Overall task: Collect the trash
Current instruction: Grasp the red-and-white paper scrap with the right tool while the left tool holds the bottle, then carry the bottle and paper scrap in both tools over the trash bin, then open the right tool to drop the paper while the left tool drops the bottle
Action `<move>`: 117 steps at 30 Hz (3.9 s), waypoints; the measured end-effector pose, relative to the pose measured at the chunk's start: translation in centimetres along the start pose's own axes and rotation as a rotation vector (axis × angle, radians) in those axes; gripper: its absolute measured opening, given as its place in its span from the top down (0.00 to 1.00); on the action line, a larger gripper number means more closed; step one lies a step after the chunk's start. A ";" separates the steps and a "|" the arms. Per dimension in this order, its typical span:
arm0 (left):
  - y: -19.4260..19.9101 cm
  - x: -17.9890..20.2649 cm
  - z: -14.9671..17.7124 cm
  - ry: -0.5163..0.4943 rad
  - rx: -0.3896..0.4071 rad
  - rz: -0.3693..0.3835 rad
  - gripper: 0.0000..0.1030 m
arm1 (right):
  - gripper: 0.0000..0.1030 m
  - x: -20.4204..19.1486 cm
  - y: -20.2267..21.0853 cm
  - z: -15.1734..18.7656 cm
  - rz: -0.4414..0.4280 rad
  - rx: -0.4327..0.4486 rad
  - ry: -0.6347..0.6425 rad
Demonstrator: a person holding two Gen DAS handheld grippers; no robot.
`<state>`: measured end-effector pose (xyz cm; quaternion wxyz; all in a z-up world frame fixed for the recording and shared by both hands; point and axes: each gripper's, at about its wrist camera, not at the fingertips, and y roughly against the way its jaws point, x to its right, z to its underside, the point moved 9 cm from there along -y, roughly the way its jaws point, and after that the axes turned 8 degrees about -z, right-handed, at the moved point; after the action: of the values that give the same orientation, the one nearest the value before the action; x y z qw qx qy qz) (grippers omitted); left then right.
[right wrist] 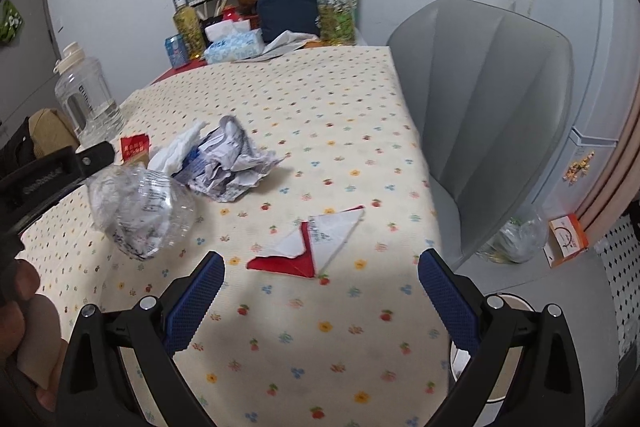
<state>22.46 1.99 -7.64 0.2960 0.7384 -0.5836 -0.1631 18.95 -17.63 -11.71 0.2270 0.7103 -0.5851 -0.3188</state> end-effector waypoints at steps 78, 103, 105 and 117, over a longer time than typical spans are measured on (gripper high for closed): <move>9.4 19.3 5.4 -0.312 0.078 0.217 0.68 | 0.95 14.8 14.4 0.9 0.116 0.205 -0.203; 7.1 33.6 12.2 -0.526 -0.007 0.325 0.68 | 0.95 28.1 14.1 5.9 0.264 0.153 -0.406; 6.6 34.1 12.6 -0.529 -0.020 0.325 0.68 | 0.95 28.7 13.5 6.1 0.266 0.140 -0.417; 4.7 34.8 14.0 -0.553 -0.069 0.322 0.68 | 0.44 31.1 12.0 7.5 0.322 0.132 -0.471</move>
<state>19.93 -35.44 -11.87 0.1728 0.5537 -0.7455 -0.3284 8.87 -50.19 -14.40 0.0857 0.5280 -0.7464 -0.3960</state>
